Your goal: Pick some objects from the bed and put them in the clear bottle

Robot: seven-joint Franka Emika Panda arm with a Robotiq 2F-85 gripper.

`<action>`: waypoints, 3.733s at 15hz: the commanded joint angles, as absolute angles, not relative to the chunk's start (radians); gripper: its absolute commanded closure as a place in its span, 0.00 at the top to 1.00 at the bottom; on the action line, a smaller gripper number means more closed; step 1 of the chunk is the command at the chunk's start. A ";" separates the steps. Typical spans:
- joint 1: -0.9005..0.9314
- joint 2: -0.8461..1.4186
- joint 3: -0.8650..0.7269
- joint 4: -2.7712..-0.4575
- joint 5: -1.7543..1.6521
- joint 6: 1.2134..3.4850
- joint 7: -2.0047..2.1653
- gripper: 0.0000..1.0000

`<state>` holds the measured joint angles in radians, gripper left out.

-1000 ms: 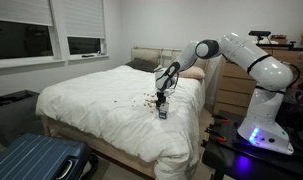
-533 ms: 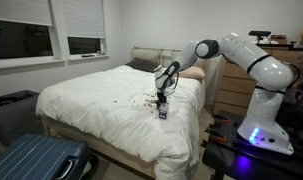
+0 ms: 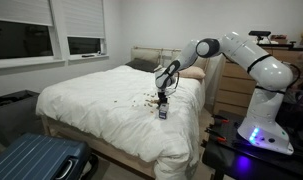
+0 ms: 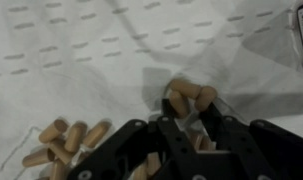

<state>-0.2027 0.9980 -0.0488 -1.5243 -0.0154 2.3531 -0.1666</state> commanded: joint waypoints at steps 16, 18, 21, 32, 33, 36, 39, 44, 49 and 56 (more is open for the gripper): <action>-0.208 0.843 -0.051 -1.708 0.000 2.346 -0.153 0.01; -0.206 0.829 -0.052 -1.721 -0.002 2.350 -0.154 0.01; -0.204 0.787 -0.051 -1.755 -0.006 2.366 -0.163 0.01; -0.180 0.589 -0.036 -1.933 -0.017 2.450 -0.193 0.01; -0.176 0.570 -0.034 -1.957 -0.018 2.465 -0.195 0.01; -0.162 0.508 -0.029 -2.042 -0.025 2.523 -0.199 0.01; -0.148 0.444 -0.027 -2.128 -0.033 2.579 -0.201 0.01; -0.118 0.359 -0.032 -2.237 -0.065 2.647 -0.197 0.01; -0.101 0.310 -0.021 -2.296 -0.076 2.665 -0.209 0.01; -0.096 0.326 0.018 -2.299 -0.063 2.678 -0.270 0.01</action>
<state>-0.0948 0.3431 0.0046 -2.2768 -0.0661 2.6566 -0.2318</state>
